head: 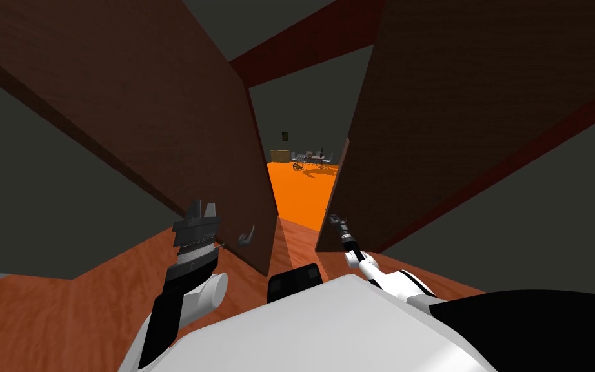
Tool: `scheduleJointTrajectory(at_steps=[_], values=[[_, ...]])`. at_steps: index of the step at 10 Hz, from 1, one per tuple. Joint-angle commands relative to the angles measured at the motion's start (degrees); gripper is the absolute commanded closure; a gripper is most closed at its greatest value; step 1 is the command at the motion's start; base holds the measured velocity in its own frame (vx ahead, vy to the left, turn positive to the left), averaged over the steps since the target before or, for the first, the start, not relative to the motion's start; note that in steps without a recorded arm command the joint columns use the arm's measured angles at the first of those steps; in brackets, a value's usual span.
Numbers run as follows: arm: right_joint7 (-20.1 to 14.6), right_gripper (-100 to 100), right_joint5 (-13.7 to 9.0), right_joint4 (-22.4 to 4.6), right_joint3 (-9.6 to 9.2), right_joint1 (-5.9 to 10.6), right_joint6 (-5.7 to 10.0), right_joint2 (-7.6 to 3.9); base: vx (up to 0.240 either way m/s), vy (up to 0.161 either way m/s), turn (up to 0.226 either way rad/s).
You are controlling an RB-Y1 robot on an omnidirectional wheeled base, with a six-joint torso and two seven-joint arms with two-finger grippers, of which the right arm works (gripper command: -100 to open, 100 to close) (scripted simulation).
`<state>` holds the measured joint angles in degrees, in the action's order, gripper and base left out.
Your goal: Pull the door open
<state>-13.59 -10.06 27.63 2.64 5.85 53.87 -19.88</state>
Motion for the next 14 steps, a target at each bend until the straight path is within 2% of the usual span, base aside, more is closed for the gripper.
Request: scheduleJointTrajectory(at_steps=[1, 6, 7, 12, 13, 14], values=[[-1.0, 100, 0.6, -0.7, -0.97, -0.57, 0.9, -0.25, -0.194, -0.007, 0.102], [-5.8, 100, 2.6, -0.7, -4.43, -2.93, 4.56, -3.23, -0.258, -0.05, 0.146], [-5.1, 100, 2.3, -0.6, -3.94, -2.81, 3.86, -2.9, -0.124, -0.019, 0.027], [-5.6, 100, 2.2, 0.5, -6.57, -3.2, 4.11, -3.2, -0.229, -0.062, 0.139], [-5.6, 100, 2.2, 0.5, -6.57, -3.2, 4.11, -3.2, -0.145, -0.047, 0.041], [-5.7, 100, 2.1, 1.0, -7.56, -3.26, 4.16, -3.36, -0.188, -0.047, 0.137]])
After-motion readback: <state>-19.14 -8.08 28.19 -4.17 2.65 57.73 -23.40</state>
